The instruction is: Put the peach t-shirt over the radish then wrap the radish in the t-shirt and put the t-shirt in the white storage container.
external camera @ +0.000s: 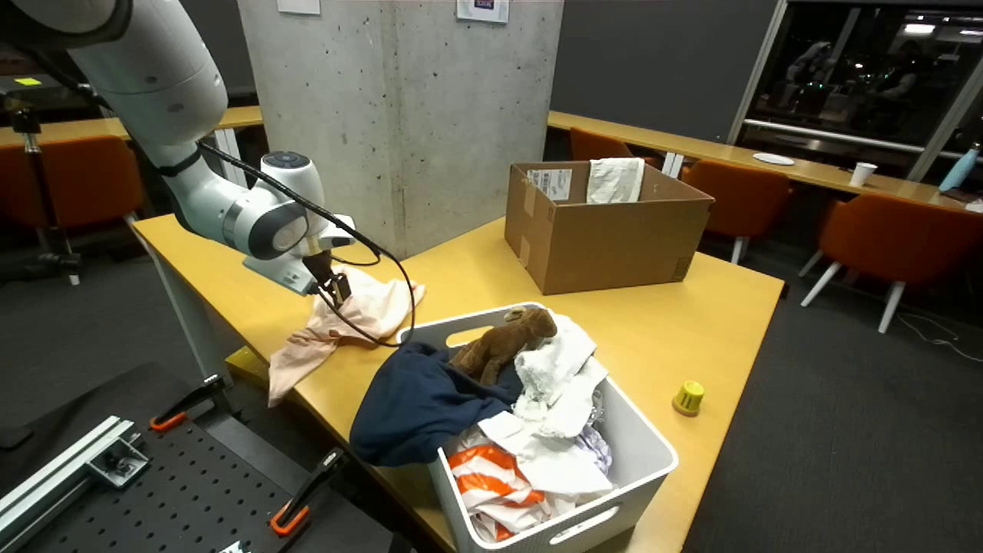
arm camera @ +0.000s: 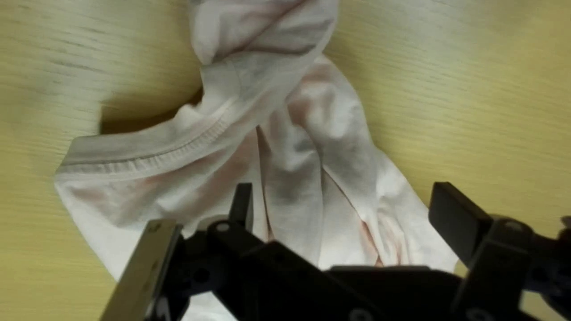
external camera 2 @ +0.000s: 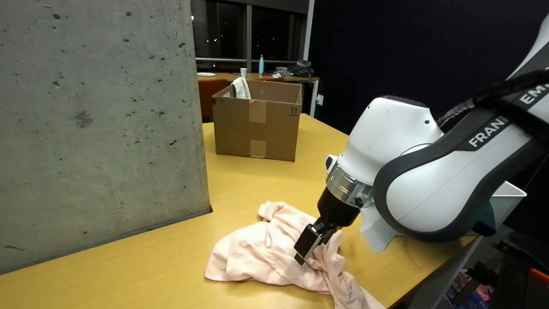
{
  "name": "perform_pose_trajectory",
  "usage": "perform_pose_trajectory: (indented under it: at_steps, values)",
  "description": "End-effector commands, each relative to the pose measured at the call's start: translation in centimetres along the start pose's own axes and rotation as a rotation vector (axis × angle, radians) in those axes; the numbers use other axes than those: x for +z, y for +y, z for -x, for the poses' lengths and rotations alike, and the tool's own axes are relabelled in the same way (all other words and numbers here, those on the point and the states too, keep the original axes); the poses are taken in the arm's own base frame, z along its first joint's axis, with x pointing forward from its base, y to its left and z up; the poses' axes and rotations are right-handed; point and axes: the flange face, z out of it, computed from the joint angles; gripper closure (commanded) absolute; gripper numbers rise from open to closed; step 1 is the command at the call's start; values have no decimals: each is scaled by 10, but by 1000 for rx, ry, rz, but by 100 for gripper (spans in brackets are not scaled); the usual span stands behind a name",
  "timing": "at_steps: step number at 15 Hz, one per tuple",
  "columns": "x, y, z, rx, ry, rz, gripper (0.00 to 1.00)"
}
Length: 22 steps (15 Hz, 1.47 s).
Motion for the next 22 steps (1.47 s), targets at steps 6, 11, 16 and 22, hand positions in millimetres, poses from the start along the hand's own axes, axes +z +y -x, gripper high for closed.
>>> perform_pose_trajectory:
  at_steps: [6, 11, 16, 22]
  values:
    - [26, -9, -52, -31, 40, 66, 0]
    - [46, -9, -67, -29, 6, 72, 0]
    - [65, -3, -66, -25, -20, 63, 34]
    - [63, -1, -68, -16, -12, 55, 78]
